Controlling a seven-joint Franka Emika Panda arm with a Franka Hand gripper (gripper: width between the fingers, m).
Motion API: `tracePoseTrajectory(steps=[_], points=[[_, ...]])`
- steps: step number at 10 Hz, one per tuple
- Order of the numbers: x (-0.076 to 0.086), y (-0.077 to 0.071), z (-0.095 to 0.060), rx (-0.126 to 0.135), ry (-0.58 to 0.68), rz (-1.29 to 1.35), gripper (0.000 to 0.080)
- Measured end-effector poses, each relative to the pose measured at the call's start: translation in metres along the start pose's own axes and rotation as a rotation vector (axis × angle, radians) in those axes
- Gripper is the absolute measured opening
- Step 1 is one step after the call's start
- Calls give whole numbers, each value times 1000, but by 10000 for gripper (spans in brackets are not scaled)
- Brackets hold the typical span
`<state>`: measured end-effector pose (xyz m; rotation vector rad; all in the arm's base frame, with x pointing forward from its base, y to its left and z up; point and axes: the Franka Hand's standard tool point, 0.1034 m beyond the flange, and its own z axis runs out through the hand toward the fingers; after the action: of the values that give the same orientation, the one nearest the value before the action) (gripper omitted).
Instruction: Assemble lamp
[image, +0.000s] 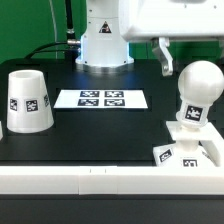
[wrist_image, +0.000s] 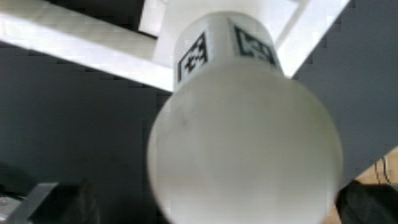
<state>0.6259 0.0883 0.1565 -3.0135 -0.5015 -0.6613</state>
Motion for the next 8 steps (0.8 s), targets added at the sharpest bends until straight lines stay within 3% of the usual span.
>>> tracePoseTrajectory(steps=[3,5,8], points=[[-5,-2,4,8,-28,1,698],[-10,-9,8,55,-183,4,698],[-10,-13,14,94,-366,-29,698]])
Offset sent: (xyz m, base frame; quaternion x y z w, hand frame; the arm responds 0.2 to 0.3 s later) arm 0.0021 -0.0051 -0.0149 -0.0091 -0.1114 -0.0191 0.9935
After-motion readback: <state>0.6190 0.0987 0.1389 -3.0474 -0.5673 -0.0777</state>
